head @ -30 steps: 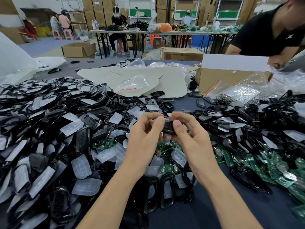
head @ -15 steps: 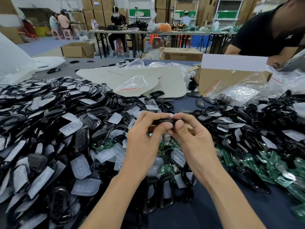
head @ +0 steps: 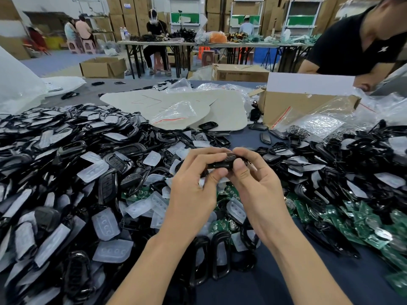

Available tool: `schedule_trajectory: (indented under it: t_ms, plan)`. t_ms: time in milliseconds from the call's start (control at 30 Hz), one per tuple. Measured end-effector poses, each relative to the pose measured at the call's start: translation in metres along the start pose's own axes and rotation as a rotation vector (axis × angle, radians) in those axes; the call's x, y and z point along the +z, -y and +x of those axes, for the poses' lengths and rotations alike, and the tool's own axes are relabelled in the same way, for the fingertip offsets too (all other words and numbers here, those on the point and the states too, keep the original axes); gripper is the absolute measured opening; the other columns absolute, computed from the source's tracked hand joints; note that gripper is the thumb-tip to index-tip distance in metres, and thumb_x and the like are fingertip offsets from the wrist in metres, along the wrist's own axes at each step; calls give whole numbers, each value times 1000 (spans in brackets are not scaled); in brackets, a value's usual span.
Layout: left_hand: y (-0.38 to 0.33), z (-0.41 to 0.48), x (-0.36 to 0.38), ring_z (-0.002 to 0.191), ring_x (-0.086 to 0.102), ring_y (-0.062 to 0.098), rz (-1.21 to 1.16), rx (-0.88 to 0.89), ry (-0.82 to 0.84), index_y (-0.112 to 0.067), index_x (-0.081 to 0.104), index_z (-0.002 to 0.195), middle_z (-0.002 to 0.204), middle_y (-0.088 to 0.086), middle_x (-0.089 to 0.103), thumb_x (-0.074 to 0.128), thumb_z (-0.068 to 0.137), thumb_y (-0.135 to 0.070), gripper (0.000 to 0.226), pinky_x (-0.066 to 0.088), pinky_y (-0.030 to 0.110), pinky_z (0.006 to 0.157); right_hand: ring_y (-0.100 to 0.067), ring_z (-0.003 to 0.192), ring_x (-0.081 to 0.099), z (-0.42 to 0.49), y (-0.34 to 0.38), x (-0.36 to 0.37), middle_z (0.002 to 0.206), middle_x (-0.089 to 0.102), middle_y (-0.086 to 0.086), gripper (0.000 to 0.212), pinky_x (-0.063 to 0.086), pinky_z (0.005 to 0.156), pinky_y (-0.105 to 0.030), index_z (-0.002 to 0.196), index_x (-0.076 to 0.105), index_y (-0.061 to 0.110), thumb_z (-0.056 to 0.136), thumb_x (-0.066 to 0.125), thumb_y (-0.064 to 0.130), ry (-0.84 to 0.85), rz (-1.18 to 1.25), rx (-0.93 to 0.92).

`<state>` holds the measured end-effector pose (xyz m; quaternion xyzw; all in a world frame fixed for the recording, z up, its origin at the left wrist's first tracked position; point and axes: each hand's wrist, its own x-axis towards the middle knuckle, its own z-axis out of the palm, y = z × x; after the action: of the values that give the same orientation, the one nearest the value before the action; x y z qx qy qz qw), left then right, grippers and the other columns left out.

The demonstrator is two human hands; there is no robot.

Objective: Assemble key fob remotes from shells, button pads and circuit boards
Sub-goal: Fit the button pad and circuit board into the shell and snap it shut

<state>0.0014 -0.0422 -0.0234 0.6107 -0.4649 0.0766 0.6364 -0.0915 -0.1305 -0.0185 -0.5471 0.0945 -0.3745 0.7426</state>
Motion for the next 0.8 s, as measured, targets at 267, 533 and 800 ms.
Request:
schedule_trajectory:
  t_ms: [267,533,800]
  plan:
    - [2,1,-1,106,64,5,-119,-238,23,-41,64,107,107,-18,68,70,92,-22,25,50,17,87,-12,107,70,4,-4,-4,110,76,3,43,54,88,-20,104,73,37,97,57,-3,-15,-152,-23]
    - [2,0,-3,106,57,8,132,-86,87,-41,64,112,106,-21,57,68,93,-25,25,42,14,91,-10,96,71,2,-2,-8,104,76,5,41,55,82,-21,100,76,35,93,61,-3,12,-288,-140]
    - [8,-3,-3,107,59,10,228,40,16,-17,68,116,112,-6,62,61,97,-9,22,44,16,91,-19,121,65,-2,-7,4,129,69,-4,35,55,95,-31,125,68,22,96,54,33,48,125,105]
